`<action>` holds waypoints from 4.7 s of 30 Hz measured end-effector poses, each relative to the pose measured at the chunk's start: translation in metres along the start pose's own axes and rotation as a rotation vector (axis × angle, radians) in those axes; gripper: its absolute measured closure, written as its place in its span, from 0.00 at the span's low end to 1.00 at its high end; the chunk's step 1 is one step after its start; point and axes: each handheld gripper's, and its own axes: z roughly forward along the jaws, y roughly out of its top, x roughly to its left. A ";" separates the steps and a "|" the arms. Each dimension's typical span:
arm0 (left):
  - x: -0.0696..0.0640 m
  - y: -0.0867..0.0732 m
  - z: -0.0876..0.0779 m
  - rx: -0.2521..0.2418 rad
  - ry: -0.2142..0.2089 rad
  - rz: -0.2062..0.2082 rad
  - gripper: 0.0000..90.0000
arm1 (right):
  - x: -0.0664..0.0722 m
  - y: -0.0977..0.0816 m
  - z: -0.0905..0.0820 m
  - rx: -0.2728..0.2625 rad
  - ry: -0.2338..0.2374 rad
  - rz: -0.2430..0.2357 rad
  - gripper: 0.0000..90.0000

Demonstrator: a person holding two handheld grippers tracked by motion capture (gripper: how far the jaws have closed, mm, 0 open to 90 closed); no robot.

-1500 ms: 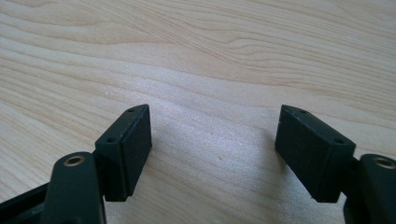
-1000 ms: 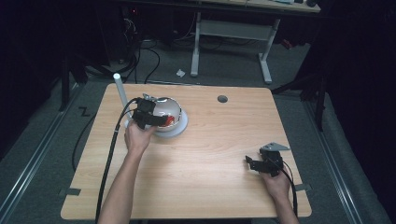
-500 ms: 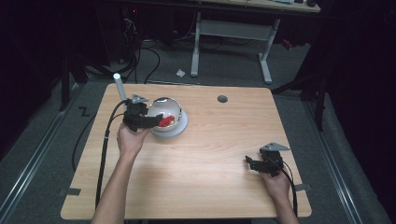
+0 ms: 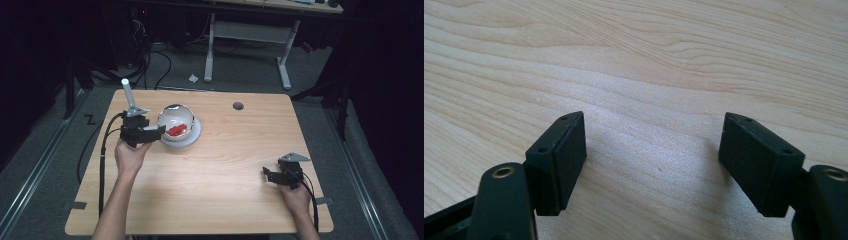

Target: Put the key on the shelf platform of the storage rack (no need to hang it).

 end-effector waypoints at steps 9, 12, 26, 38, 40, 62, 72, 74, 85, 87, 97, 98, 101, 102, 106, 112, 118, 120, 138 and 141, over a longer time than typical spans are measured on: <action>0.002 -0.007 -0.011 -0.010 -0.007 -0.001 0.34 | 0.000 0.000 0.000 0.001 0.001 -0.001 0.30; 0.002 -0.011 -0.015 -0.020 -0.011 -0.008 0.34 | 0.000 0.000 0.000 0.000 0.000 -0.001 0.30; 0.006 -0.025 -0.032 -0.035 0.004 -0.014 0.32 | 0.000 0.000 0.000 0.000 0.000 0.000 0.30; 0.005 -0.039 -0.047 -0.065 0.011 -0.018 0.31 | 0.000 0.000 0.000 0.001 0.001 0.000 0.30; 0.005 -0.041 -0.049 -0.075 0.011 -0.025 0.30 | 0.000 0.000 0.000 0.001 0.001 0.000 0.30; -0.006 -0.065 -0.056 -0.075 0.010 -0.011 0.29 | 0.000 0.000 0.000 0.001 0.001 -0.001 0.30; -0.012 -0.073 -0.050 -0.068 -0.012 -0.017 0.29 | 0.000 0.000 0.000 0.002 0.001 0.001 0.30; -0.013 -0.074 -0.049 -0.064 -0.015 -0.017 0.29 | 0.000 0.000 0.000 0.002 0.001 0.001 0.30; -0.020 -0.078 -0.044 -0.057 -0.040 -0.017 0.29 | 0.000 0.000 0.000 0.002 0.000 0.002 0.30; -0.021 -0.078 -0.043 -0.057 -0.044 -0.016 0.28 | 0.000 0.000 0.000 0.001 0.000 0.002 0.30; -0.028 -0.083 -0.033 -0.029 -0.068 -0.012 0.28 | 0.000 0.000 0.000 0.001 0.000 0.001 0.30; -0.028 -0.084 -0.033 -0.027 -0.069 -0.011 0.28 | 0.000 0.000 0.000 0.000 -0.001 0.001 0.30; -0.031 -0.085 -0.029 -0.025 -0.078 -0.013 0.28 | 0.000 0.000 0.000 0.001 0.000 0.001 0.30; -0.031 -0.085 -0.028 -0.022 -0.080 -0.010 0.28 | 0.000 0.000 0.000 0.000 -0.001 0.001 0.30; -0.034 -0.087 -0.023 -0.004 -0.086 -0.006 0.28 | 0.000 0.000 0.000 0.000 -0.001 0.001 0.30; -0.038 -0.091 -0.017 0.011 -0.096 -0.008 0.28 | 0.000 0.000 0.000 0.002 0.000 0.002 0.30; -0.041 -0.094 -0.010 0.039 -0.098 0.002 0.28 | 0.000 0.000 0.000 0.000 -0.001 0.001 0.30; -0.044 -0.095 -0.006 0.045 -0.101 0.004 0.28 | 0.000 0.000 0.000 0.000 -0.001 0.001 0.30; -0.053 -0.105 0.014 0.082 -0.121 0.005 0.27 | 0.000 0.000 0.000 0.000 -0.001 0.001 0.30; -0.055 -0.107 0.017 0.086 -0.119 0.008 0.27 | 0.000 0.000 0.000 0.000 -0.001 0.001 0.30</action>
